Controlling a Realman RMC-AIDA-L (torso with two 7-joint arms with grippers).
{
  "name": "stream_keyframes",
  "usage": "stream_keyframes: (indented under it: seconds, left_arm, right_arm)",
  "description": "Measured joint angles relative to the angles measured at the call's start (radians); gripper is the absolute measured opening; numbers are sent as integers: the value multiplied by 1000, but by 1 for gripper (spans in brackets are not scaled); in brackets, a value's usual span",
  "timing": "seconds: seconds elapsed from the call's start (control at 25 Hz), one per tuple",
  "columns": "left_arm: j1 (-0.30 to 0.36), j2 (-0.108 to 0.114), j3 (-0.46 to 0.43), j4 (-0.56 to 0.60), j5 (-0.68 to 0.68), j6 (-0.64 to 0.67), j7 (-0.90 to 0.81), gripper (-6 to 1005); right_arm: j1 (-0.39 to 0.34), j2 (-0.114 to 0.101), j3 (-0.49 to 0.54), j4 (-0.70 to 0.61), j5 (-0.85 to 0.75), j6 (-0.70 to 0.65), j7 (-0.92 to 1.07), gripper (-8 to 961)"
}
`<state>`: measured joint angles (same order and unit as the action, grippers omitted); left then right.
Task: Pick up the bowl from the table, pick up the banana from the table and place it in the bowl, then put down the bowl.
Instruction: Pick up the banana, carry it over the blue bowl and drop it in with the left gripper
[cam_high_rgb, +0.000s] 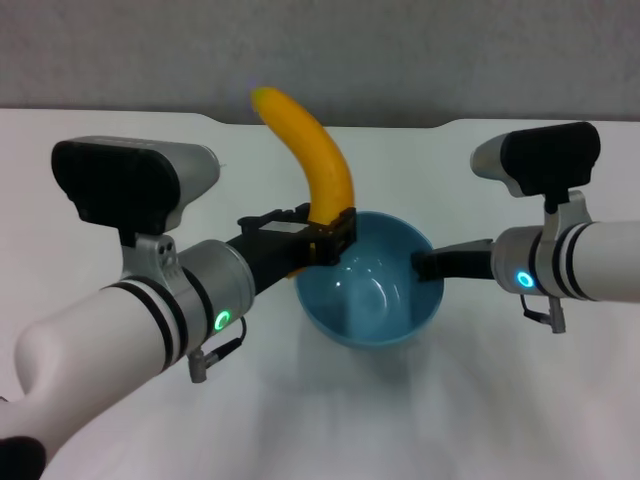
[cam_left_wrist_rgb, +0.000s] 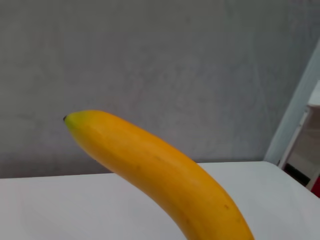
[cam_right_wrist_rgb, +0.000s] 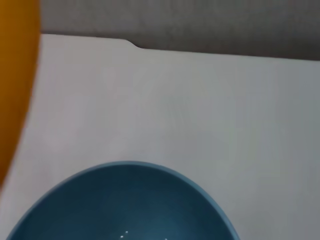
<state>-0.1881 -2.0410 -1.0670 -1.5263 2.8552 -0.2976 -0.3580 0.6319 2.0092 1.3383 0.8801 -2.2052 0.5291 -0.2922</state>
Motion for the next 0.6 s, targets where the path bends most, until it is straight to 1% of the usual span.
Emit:
stream_keyframes:
  seconds: [0.44,0.6]
  left_arm:
    - [-4,-1,25,56,-10,83,-2,504]
    - [-8,-1,29,69,-10,91,-6,504]
  right_arm:
    - [55,0,-27,45,24,3,-4,34]
    - [57,0,-29,58,24,3,-4,34]
